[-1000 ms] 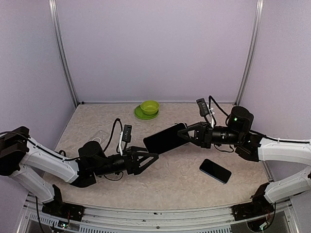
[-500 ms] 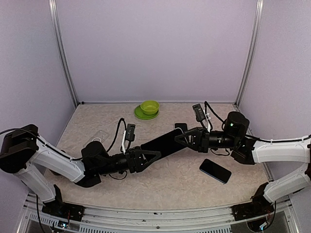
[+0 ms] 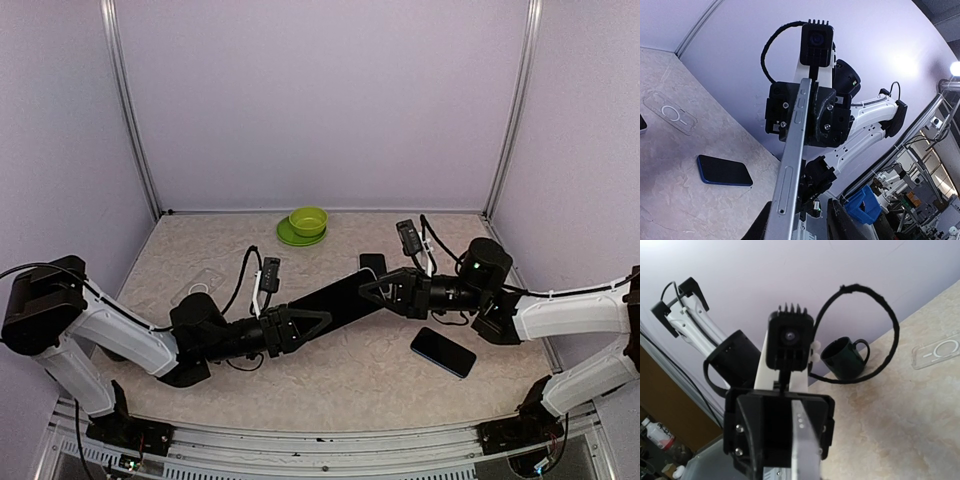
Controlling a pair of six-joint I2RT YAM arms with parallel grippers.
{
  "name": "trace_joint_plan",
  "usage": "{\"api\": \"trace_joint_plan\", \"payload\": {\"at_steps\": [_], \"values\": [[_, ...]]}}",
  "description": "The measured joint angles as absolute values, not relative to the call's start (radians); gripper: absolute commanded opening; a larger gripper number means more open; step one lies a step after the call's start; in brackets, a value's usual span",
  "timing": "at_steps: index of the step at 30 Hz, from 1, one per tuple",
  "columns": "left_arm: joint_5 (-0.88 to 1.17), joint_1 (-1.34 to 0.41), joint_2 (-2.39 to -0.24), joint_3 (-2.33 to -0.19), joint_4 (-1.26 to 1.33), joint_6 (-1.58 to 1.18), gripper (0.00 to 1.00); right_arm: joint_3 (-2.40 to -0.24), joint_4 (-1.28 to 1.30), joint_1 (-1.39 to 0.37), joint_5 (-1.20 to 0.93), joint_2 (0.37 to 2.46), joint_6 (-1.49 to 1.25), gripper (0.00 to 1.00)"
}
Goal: Put the phone into the phone case
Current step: Pass from the right arm to the left
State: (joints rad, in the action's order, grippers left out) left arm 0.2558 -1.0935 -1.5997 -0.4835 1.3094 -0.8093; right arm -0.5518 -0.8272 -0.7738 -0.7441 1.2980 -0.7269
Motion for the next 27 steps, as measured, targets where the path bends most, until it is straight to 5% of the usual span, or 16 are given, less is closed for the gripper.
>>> {"api": "trace_joint_plan", "payload": {"at_steps": [22,27], "values": [[0.255,-1.093,-1.609,-0.484,1.306,-0.808,0.00,-0.537,-0.834,-0.774,-0.743,1.300,-0.737,0.00],[0.255,-1.093,-1.609,-0.484,1.300,-0.807,0.00,-0.542,-0.796,-0.774,-0.735,1.288,-0.717,0.12]]}}
